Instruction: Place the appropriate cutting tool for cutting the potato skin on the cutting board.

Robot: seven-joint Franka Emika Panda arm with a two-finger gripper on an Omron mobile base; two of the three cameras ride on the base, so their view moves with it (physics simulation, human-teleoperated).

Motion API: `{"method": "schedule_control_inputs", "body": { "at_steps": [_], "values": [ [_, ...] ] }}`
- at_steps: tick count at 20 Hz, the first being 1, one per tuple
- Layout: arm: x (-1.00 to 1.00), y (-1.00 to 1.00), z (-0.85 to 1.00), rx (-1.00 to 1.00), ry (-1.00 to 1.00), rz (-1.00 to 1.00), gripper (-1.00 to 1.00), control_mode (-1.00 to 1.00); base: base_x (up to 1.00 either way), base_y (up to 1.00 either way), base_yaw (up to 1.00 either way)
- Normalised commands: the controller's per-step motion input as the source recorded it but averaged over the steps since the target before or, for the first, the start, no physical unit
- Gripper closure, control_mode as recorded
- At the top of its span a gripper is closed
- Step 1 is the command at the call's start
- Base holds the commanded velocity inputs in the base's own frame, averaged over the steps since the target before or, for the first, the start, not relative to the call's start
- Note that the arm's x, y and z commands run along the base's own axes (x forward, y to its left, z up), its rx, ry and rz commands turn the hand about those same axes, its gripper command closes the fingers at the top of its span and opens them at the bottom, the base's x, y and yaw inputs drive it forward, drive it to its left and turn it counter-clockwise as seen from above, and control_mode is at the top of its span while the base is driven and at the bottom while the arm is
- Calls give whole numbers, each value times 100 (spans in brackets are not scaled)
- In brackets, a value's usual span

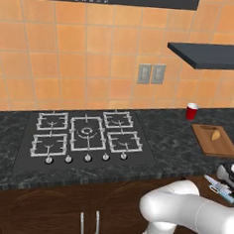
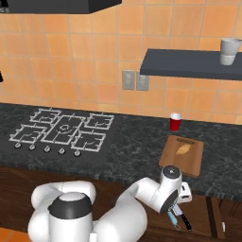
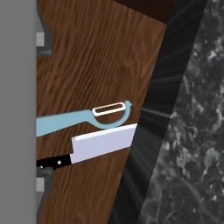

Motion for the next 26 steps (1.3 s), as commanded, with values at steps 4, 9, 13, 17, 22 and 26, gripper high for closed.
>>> {"method": "schedule_control_inputs", "body": {
  "at_steps": [4,9,13,17,22,26],
  "values": [
    [0,0,-7,0,0,0,-100,-100,0,0,0],
    [0,0,-55,0,0,4,-100,-100,0,0,0],
    [0,0,-13,0,0,4,-100,-100,0,0,0],
    [0,-38,-18,3,0,8,-100,-100,0,0,0],
    [0,-22,-9,2,0,5,-100,-100,0,0,0],
    [0,0,-8,0,0,0,-100,-100,0,0,0]
  ]
}}
